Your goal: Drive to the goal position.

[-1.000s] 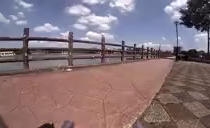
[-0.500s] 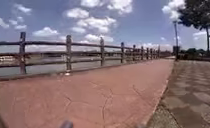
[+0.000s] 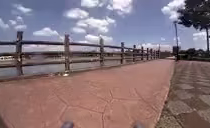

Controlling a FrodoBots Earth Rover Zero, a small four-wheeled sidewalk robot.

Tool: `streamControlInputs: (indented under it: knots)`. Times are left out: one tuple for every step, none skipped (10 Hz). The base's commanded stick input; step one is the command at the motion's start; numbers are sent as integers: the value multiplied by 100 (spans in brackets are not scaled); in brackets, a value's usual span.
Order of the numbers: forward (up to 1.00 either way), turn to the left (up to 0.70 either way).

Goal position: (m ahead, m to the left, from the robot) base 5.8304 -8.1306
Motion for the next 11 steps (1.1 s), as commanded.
streamControlInputs:
  knots:
    - [50,-27]
    - [50,-27]
    - [50,-27]
    - [50,-27]
    - [50,0]
    - [50,0]
    - [50,0]
    - [50,0]
    - [50,0]
    - [50,-22]
    - [50,-27]
